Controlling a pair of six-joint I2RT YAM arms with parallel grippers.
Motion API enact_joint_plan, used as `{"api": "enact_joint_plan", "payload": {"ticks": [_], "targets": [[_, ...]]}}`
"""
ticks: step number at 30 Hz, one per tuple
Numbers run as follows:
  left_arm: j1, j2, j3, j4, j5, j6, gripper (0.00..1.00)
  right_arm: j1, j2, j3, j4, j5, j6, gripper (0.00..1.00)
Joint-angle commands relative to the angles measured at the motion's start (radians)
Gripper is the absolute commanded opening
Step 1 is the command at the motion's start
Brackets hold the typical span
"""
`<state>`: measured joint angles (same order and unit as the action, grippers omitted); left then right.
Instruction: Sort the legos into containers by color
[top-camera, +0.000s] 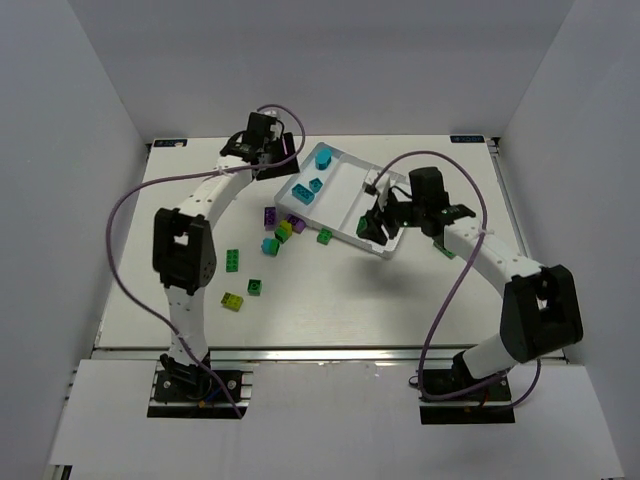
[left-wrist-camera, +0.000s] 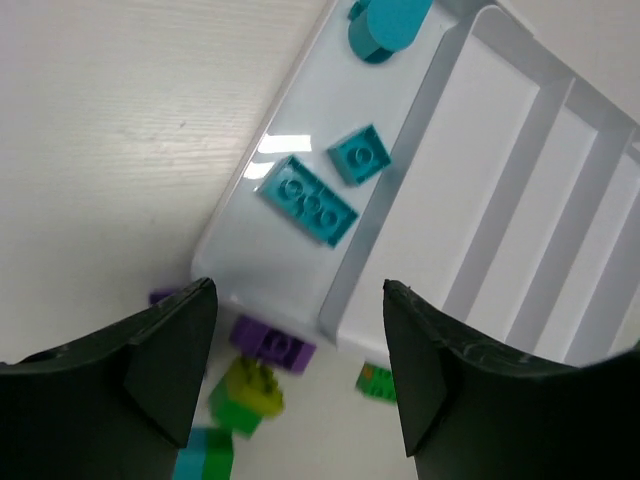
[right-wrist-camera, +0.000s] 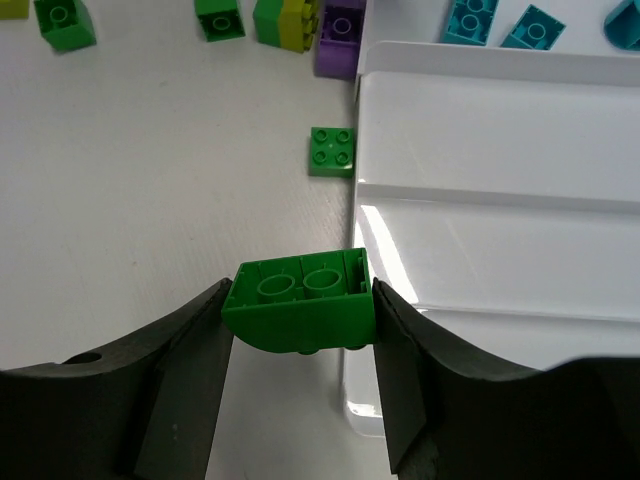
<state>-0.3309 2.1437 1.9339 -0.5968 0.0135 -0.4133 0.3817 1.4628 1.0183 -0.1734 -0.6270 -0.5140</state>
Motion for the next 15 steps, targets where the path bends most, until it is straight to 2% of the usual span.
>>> {"api": "enact_joint_plan", "payload": {"ticks": [1,4,5,7,8,11,15], "targets": [[-0.003,-0.333,-0.204,0.052,-0.093,0.047,0.77,-0.003,0.066,0.156,0.002,0.006,0.08,0.0],[-0.003,-0.51,-0.408,0.071,-0.141,0.018,0.81,0.0,0.229,0.321,-0.049,0.061,0.163,0.0],[-0.002,-0.548,-0.455,0.071,-0.158,0.004,0.84,0.002,0.263,0.368,-0.064,0.091,0.186,0.0],[-0.002,-0.658,-0.539,0.069,-0.167,-0.05,0.96,0.0,0.338,0.468,-0.104,0.116,0.244,0.0],[-0.002,-0.689,-0.605,0.057,-0.168,-0.067,0.98,0.0,0.414,0.574,-0.154,0.127,0.256,0.0],[0.0,-0.803,-0.714,0.043,-0.182,-0.142,0.98,0.0,0.553,0.768,-0.239,0.167,0.313,0.0],[0.001,-0.93,-0.824,0.015,-0.292,-0.29,0.98,0.002,0.686,0.945,-0.291,0.23,0.361,0.02]]}}
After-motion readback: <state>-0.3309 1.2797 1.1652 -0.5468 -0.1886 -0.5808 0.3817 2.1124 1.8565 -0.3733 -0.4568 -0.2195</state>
